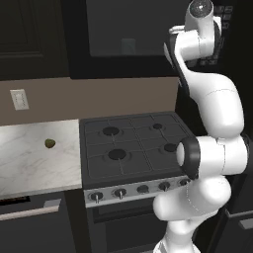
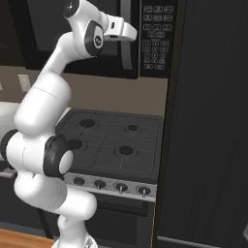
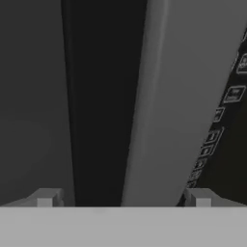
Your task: Pick the mug from the counter and place it inside the microwave. Then close the microwave.
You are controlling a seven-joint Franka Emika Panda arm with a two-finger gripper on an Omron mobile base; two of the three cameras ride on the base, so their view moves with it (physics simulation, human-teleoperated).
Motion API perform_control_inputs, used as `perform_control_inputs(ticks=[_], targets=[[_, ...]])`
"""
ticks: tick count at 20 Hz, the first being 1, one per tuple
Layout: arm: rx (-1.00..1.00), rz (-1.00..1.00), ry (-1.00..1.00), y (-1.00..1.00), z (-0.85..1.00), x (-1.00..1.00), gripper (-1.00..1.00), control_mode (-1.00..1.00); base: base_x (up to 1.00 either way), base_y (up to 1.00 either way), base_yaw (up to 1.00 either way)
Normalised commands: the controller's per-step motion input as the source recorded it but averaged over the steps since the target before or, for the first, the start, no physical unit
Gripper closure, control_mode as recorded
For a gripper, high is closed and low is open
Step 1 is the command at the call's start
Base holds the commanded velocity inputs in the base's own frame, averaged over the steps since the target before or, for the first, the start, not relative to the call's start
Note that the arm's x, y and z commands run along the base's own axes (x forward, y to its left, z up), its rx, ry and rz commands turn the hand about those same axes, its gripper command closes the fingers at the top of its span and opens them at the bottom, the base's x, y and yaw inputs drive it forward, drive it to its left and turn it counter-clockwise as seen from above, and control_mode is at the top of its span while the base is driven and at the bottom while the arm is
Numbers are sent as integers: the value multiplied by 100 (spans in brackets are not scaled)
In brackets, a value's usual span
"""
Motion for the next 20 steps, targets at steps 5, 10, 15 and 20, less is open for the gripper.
perform_control_inputs(ticks=[5,10,15,20], targets=[[0,10,-10,-13,19,52,-100,-100,0,0,0],[1,8,-8,-16,11,64,-100,-100,0,0,0],[1,8,-5,-10,6,62,-100,-100,0,0,0],[1,7,-5,-6,6,44,-100,-100,0,0,0]])
